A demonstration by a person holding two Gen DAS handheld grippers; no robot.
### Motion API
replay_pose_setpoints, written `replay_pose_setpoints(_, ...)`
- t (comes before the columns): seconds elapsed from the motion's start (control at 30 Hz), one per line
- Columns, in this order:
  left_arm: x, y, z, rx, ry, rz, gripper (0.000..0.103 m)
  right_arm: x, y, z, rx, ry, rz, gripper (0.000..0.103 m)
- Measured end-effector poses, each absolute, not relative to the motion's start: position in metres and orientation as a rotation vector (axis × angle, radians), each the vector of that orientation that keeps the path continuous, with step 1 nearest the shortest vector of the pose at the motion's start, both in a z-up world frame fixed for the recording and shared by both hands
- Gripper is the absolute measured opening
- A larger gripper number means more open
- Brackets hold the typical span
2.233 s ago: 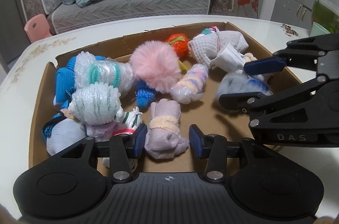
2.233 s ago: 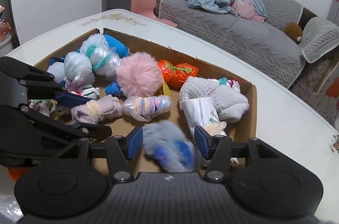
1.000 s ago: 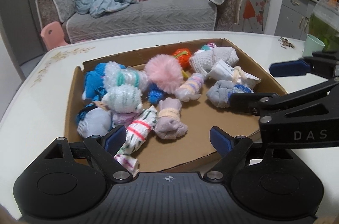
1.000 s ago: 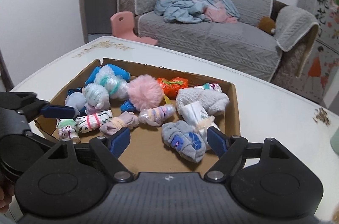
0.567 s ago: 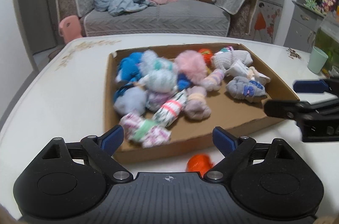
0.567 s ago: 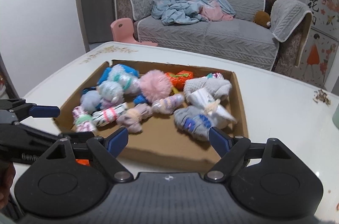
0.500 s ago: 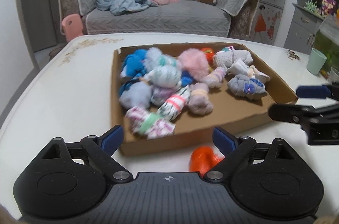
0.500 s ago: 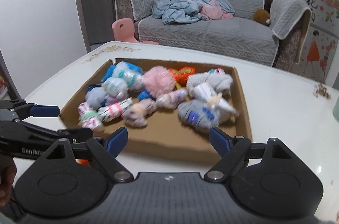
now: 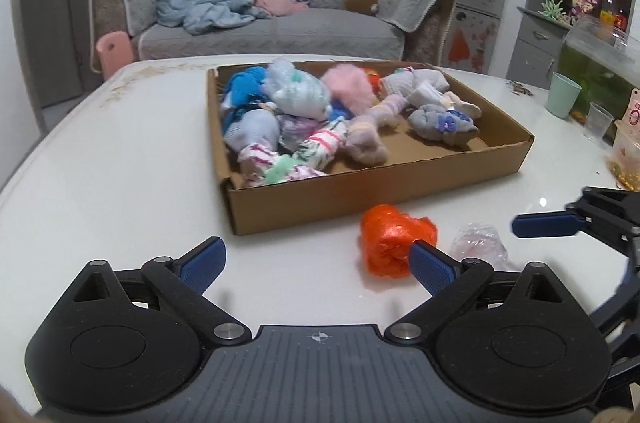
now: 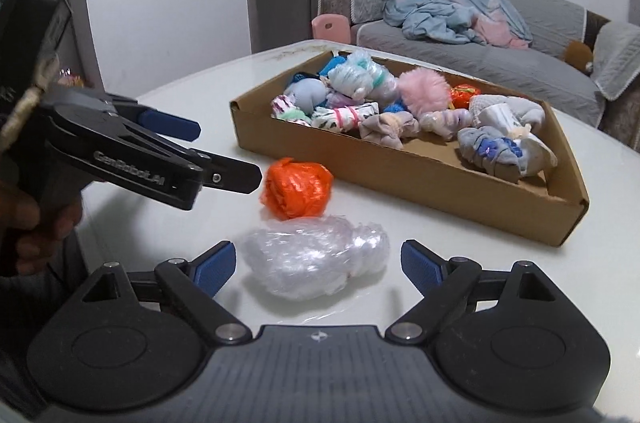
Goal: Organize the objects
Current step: 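Grasp orange plastic-wrapped bundle with left gripper while right grasps clear plastic-wrapped bundle, then carry both wrapped bundles into the tray and open both grippers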
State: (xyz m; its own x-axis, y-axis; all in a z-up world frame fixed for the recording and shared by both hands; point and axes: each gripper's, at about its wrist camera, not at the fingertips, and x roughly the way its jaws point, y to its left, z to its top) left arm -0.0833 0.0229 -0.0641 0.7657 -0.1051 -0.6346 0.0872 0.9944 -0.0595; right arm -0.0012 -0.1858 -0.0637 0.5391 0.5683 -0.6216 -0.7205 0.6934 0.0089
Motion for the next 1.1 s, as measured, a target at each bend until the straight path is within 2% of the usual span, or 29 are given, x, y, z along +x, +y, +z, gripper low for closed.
replay_pose_setpoints(0.2,-0.064,0.01,-0.071,-0.061,0.736,-0.15,0.101,0.009,-0.179,-0.074,-0.315,0.653,0.83,0.087)
replay_pose_setpoints(0.37,-0.054,0.001,-0.076,-0.059,0.744,-0.164,0.099,0.013,-0.183,-0.08,-0.294,0.674,0.858,0.078)
replay_pose_setpoints(0.6,-0.05,-0.002,-0.084,-0.073,0.766,-0.196,0.08,0.008,-0.191,-0.08,-0.272,0.663,0.86,0.073)
replay_pose_setpoints(0.73,-0.05,-0.008,-0.083,-0.051,0.762,-0.214,0.062,0.003,-0.204,-0.076,-0.25,0.659,0.85,0.072)
replay_pose_setpoints(0.8,-0.051,-0.012,-0.083,-0.034,0.758,-0.219,0.057,0.001,-0.211,-0.074,-0.243,0.657,0.838,0.073)
replay_pose_setpoints(1.1,-0.06,-0.021,-0.072,0.027,0.737,-0.242,0.054,0.01,-0.238,-0.05,-0.233,0.626,0.783,0.073)
